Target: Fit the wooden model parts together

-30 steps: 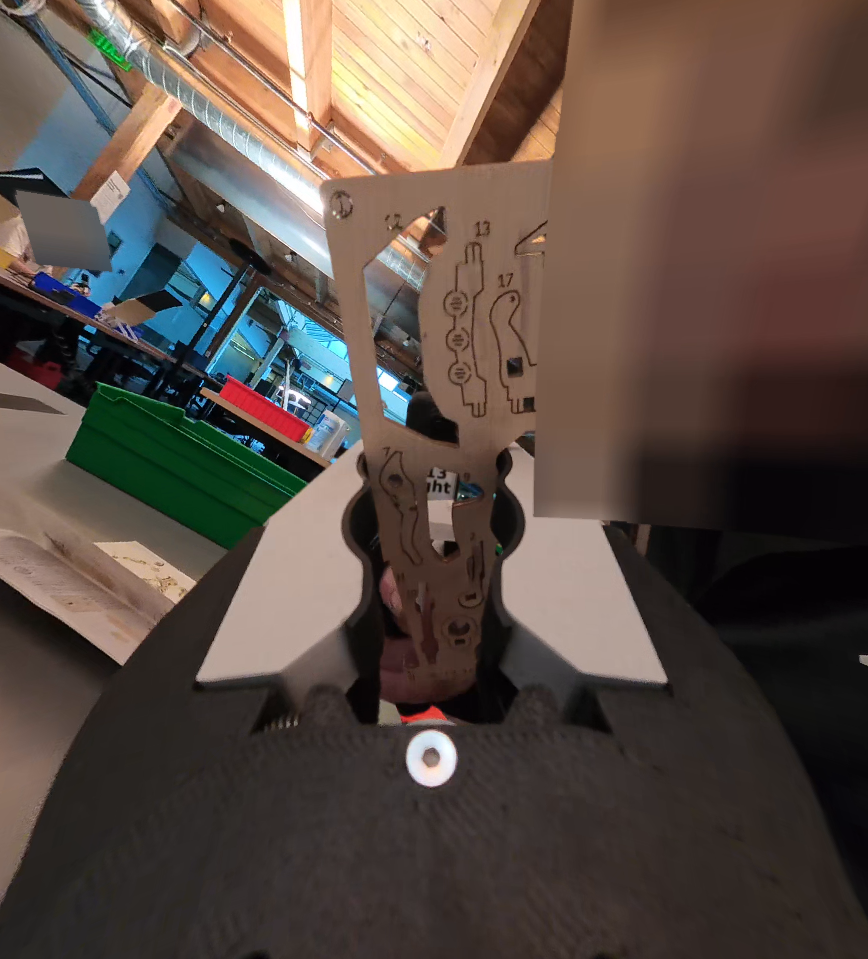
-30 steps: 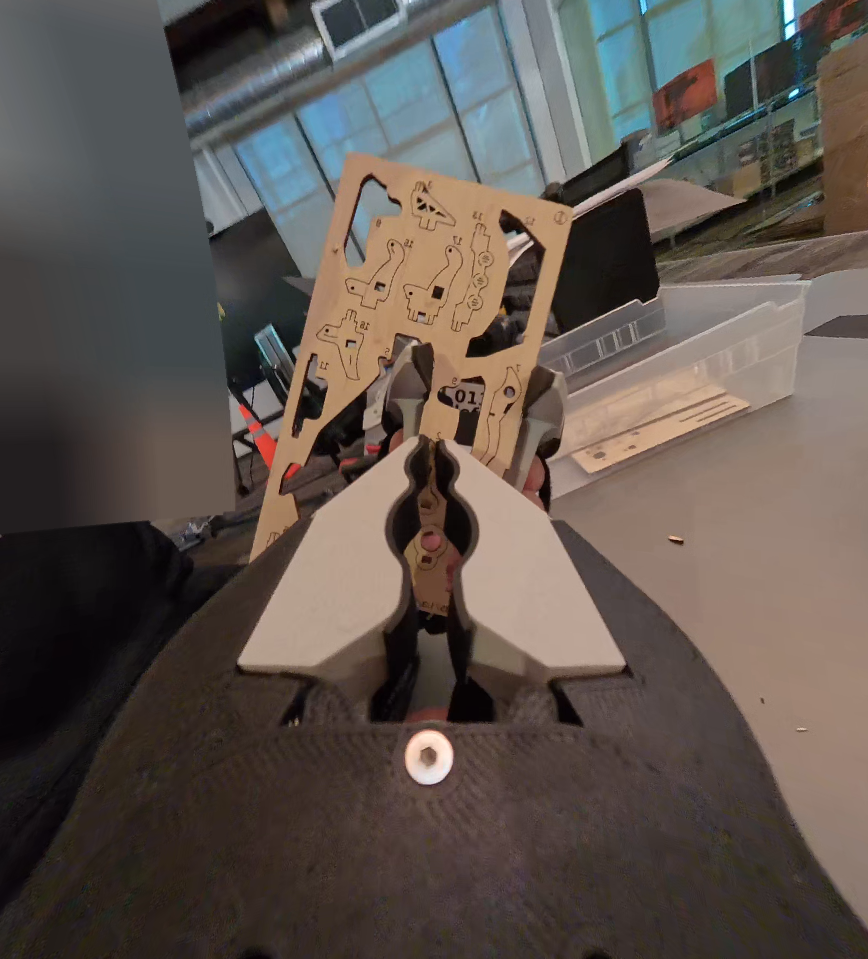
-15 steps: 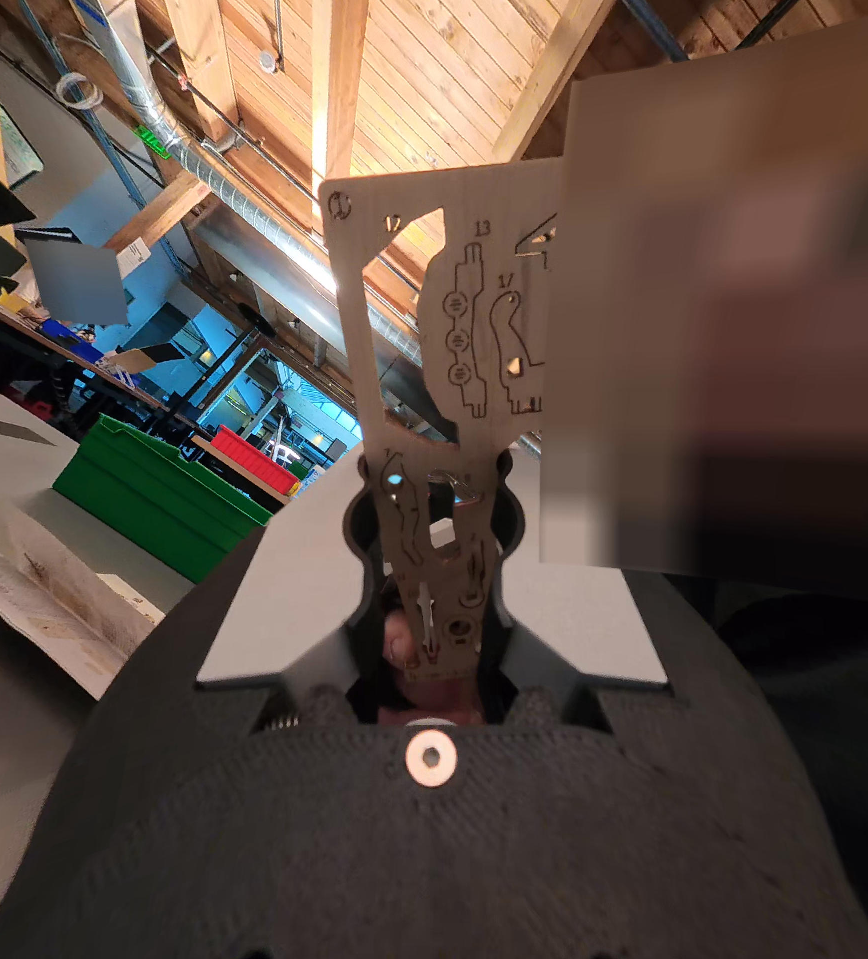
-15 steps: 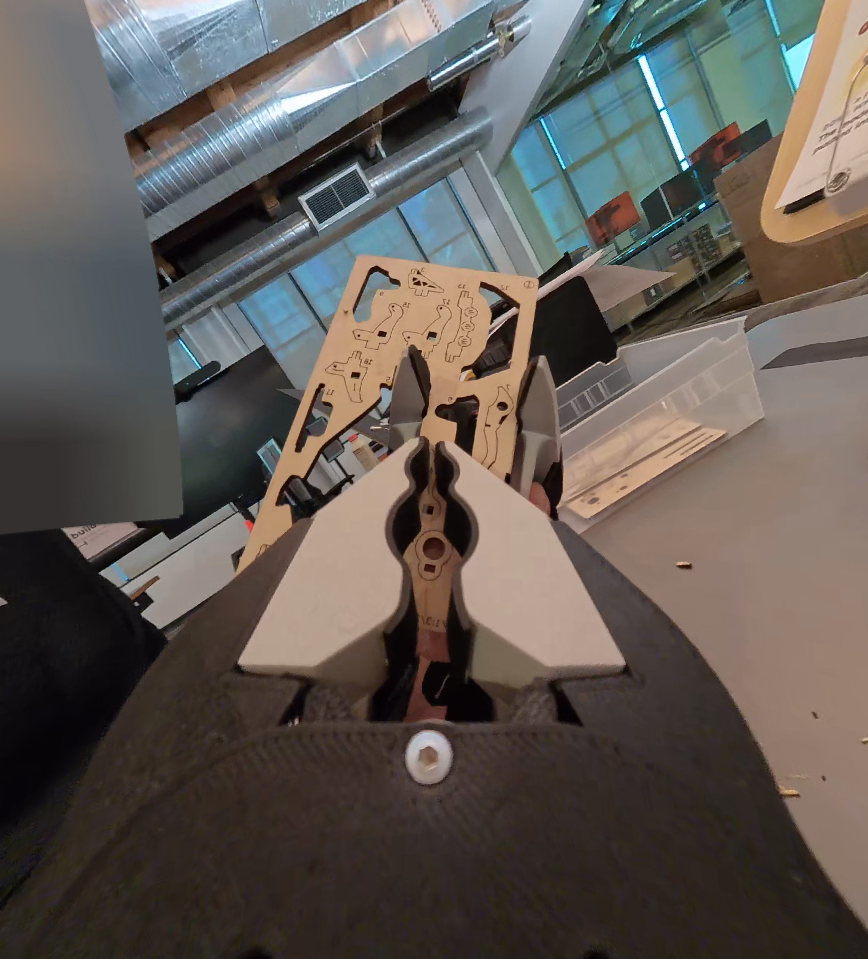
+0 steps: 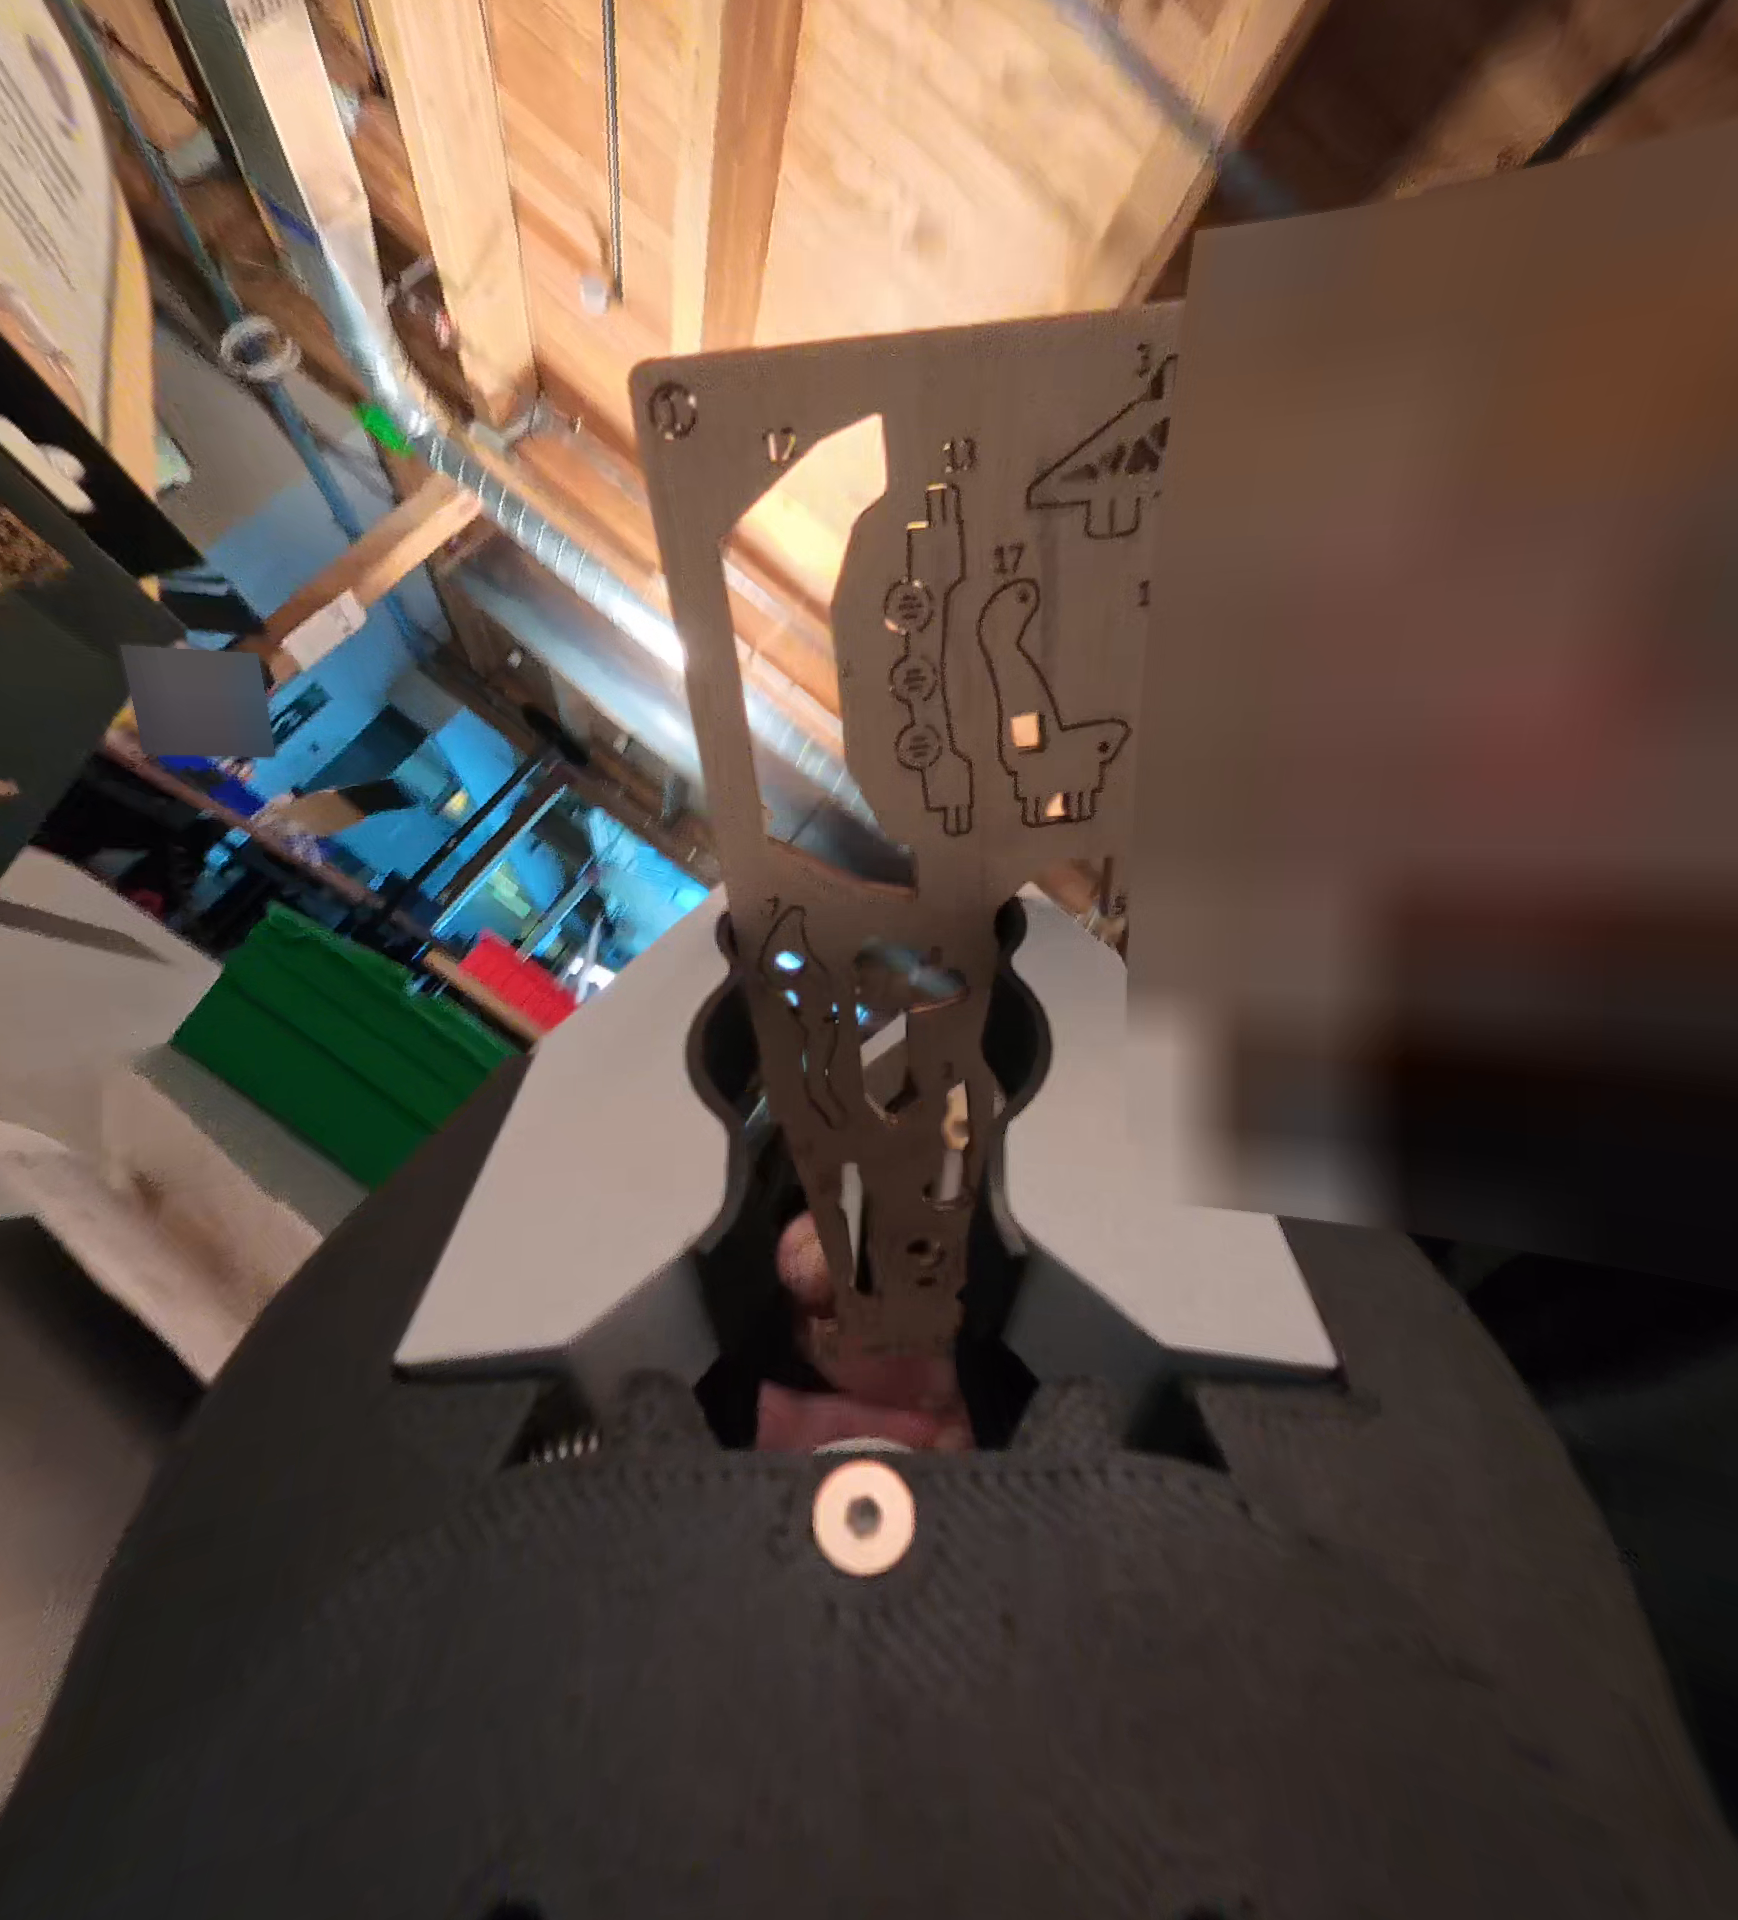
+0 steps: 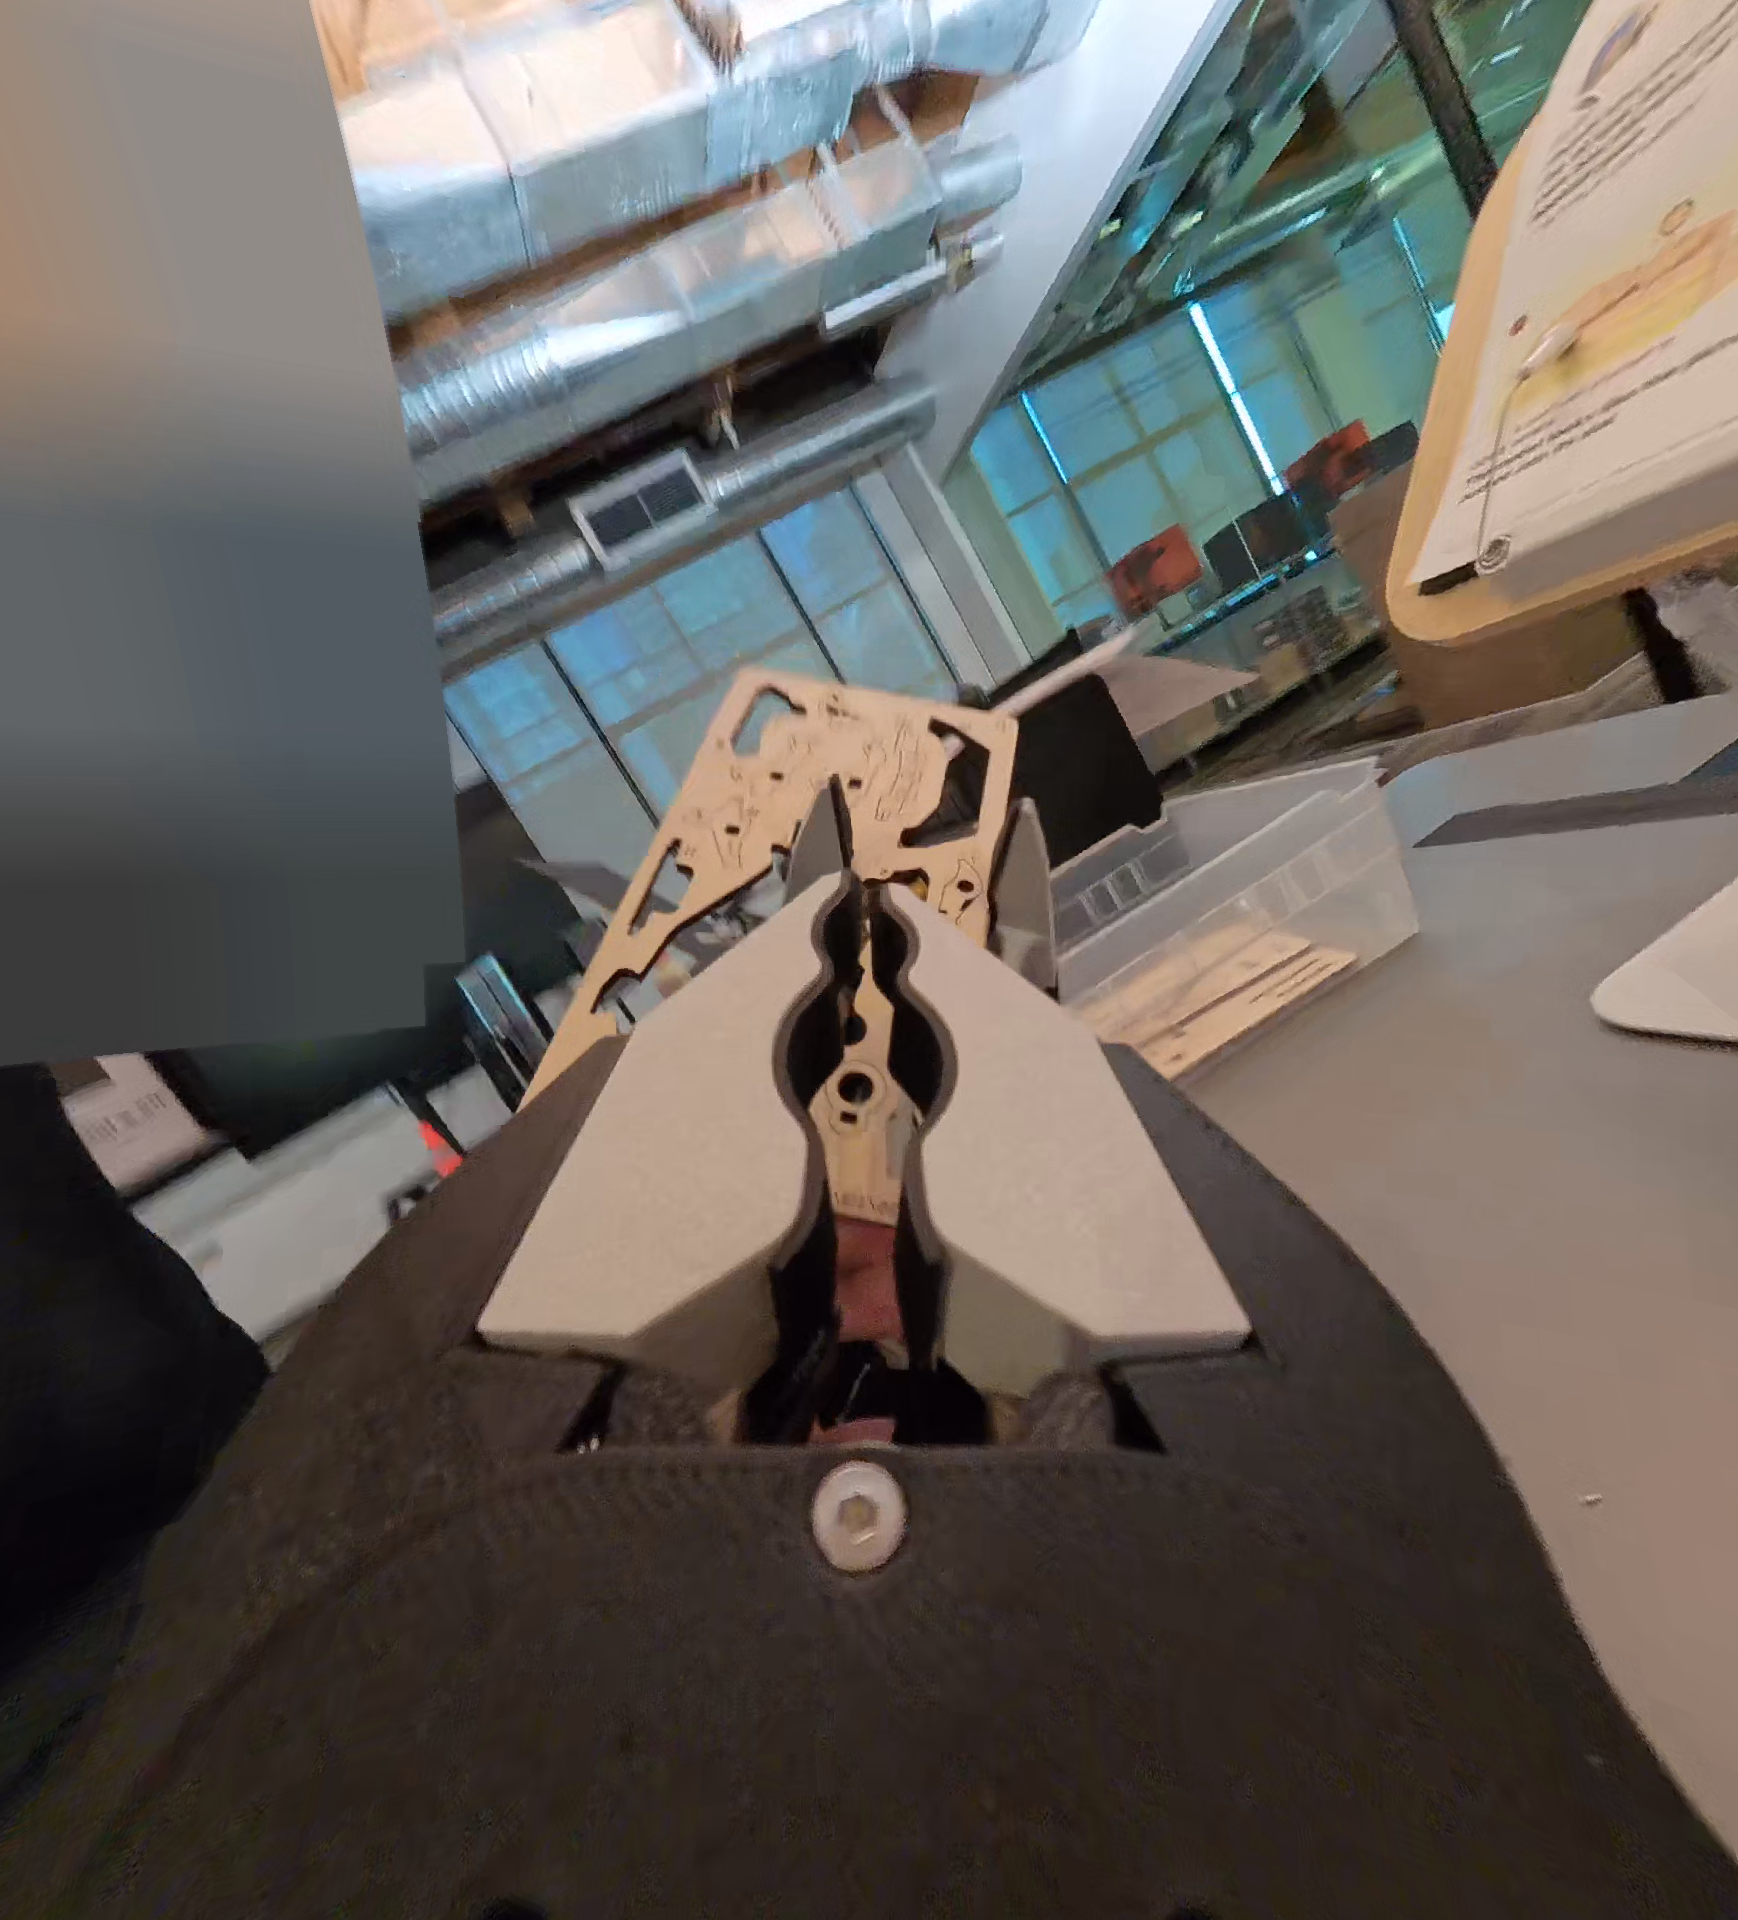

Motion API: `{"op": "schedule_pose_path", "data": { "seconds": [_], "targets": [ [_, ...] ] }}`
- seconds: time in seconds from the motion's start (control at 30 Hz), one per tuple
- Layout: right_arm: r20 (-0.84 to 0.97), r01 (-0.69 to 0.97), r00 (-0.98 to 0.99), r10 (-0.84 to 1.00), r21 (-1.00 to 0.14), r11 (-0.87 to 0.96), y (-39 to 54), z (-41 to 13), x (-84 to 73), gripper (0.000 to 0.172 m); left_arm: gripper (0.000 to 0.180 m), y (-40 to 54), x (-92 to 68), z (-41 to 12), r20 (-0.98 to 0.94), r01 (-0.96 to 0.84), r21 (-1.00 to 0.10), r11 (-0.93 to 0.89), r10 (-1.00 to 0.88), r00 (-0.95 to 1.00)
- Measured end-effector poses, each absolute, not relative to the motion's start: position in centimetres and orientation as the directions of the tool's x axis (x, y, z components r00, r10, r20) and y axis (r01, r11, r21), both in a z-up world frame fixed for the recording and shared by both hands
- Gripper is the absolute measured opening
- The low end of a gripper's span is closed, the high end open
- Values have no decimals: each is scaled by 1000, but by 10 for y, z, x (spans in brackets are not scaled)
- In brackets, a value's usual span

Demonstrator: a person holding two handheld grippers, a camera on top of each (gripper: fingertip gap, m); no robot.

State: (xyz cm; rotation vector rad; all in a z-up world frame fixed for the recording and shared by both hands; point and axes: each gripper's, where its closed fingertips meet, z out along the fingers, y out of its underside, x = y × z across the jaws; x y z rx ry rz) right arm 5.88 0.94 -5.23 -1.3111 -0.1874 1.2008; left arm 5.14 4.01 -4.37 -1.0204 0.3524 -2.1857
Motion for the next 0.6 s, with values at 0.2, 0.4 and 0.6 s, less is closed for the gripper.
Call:
{"op": "schedule_pose_path", "data": {
  "seconds": [0.2, 0.4, 0.6],
  "targets": [
    [-527, -592, 362, 769, -767, -247, 12, -51, 68, 0, 41, 36, 52, -43, 558, 442, -528, -726, -688, -464],
    [-546, -406, 418, 726, -827, -389, 26, -75, 80, 0, 40, 49, 21, -51, 582, 430, -585, -688, -725, -368],
    [-698, -388, 318, 642, -713, -584, 35, -98, 72, 0, 41, 55, -1, -61, 610, 422, -600, -680, -730, -309]
  ]
}}
